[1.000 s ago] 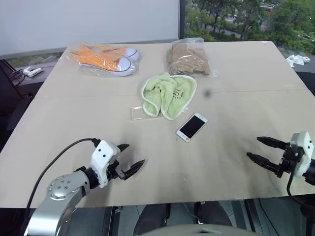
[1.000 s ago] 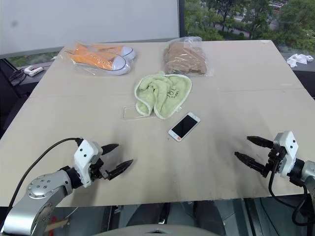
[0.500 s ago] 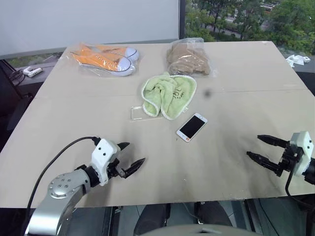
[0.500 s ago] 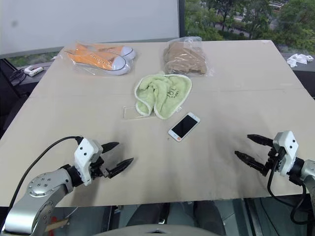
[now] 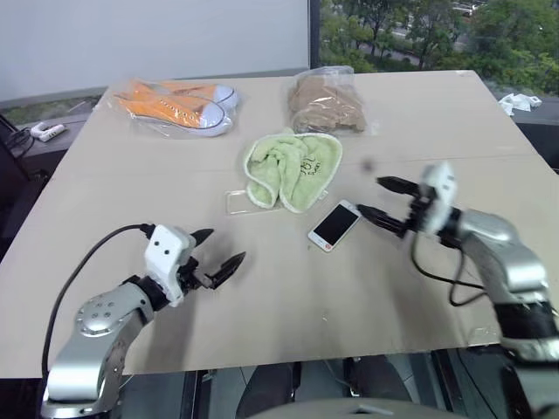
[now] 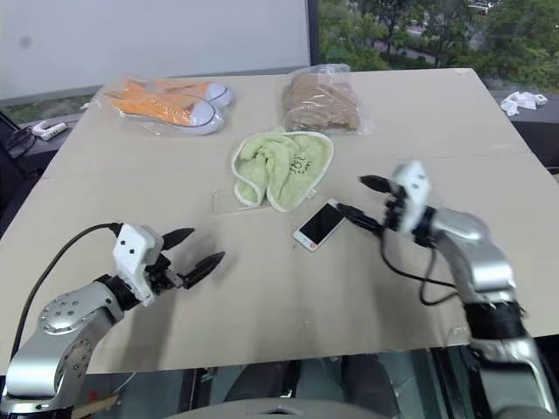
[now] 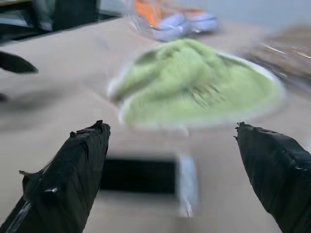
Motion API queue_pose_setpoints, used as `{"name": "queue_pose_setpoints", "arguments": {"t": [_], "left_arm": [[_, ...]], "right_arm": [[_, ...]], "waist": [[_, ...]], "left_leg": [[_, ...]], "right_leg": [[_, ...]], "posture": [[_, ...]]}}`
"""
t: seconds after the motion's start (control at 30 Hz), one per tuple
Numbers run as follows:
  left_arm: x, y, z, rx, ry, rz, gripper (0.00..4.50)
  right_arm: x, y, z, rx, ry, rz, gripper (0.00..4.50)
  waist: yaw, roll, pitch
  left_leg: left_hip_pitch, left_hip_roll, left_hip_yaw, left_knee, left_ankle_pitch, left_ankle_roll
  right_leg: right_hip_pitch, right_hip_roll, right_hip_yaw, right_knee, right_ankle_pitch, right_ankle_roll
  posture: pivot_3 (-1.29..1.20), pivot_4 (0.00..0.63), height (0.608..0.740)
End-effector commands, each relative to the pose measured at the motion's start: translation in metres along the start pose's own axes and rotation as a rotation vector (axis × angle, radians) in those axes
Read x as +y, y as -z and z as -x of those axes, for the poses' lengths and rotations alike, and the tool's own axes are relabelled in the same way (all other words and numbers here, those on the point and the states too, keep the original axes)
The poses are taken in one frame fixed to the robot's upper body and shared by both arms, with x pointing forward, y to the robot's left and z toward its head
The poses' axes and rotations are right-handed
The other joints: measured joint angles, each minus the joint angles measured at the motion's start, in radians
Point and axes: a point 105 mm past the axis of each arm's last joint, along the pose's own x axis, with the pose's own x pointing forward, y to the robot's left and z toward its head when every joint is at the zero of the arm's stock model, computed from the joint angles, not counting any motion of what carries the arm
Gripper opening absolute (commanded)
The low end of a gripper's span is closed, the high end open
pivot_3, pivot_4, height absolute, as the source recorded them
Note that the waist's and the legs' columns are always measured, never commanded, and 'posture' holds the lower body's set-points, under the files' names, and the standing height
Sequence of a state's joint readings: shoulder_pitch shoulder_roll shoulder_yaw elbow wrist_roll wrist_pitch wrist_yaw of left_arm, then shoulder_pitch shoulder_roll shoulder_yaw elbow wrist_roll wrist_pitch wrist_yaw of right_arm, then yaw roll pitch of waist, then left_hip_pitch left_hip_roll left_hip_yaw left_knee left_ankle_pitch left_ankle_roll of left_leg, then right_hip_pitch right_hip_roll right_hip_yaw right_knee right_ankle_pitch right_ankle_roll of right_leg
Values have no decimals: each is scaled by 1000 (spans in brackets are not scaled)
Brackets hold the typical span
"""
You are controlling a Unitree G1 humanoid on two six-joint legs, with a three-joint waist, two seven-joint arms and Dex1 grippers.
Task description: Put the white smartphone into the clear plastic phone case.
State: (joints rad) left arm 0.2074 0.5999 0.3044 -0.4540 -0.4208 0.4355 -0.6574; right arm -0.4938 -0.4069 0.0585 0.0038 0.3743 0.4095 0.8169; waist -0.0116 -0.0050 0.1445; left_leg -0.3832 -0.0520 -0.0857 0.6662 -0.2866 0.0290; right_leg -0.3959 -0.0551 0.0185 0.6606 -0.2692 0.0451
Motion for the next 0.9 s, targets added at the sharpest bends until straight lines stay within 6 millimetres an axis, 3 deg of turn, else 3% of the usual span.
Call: {"name": "queue_pose_setpoints", "arguments": {"t": [0.03,0.17,0.27,0.43,0.53,0.7,0.8,0.87,0.9], "left_arm": [[21,-17,16,-50,-109,-16,4489],[33,-26,41,-61,-215,-14,4489],[35,-32,58,-72,-276,6,4489],[28,-29,73,-46,-312,22,4489],[21,-30,74,-58,-314,42,4489],[11,-29,71,-46,-263,66,4489],[11,-27,71,-38,-254,78,4500],[10,-26,71,-29,-247,83,4500],[9,-25,71,-23,-239,84,4500]], "right_arm": [[-1,-1,-49,52,13,31,4500],[-5,0,-94,104,64,6,4500],[-2,5,-115,137,84,5,4500],[5,14,-137,184,123,-80,4500],[24,17,-152,205,70,-104,4500],[27,29,-160,278,117,-44,4500],[26,27,-163,261,132,-46,3324],[26,25,-163,251,131,-38,2312],[26,24,-163,249,131,-31,2312]], "waist": [[-6,0,0],[-5,-1,0],[-3,-1,0],[-7,-1,0],[-13,-1,1],[-29,-1,1],[-30,0,1],[-31,0,1],[-30,0,1]], "left_leg": [[-1,0,0,0,0,0],[-1,-1,0,-2,0,0],[-3,-1,1,-2,0,-1],[-2,-1,1,-2,0,-1],[-2,-1,1,-2,0,-1],[-1,-1,1,-2,0,-2],[-1,-1,1,-2,0,-2],[-1,-1,1,-3,0,-2],[-1,-1,1,-3,0,-2]], "right_leg": [[-1,0,0,0,0,0],[-3,0,0,-1,0,0],[-6,0,0,0,0,0],[-6,0,1,1,0,0],[-6,0,1,2,0,0],[-6,0,1,2,0,0],[-6,0,1,2,0,0],[-6,1,1,2,0,0],[-6,0,1,2,0,0]], "posture": [[0,150,740],[0,150,740],[0,150,740],[0,150,740],[0,150,740],[0,150,740],[0,150,740],[0,150,740],[0,150,740]]}}
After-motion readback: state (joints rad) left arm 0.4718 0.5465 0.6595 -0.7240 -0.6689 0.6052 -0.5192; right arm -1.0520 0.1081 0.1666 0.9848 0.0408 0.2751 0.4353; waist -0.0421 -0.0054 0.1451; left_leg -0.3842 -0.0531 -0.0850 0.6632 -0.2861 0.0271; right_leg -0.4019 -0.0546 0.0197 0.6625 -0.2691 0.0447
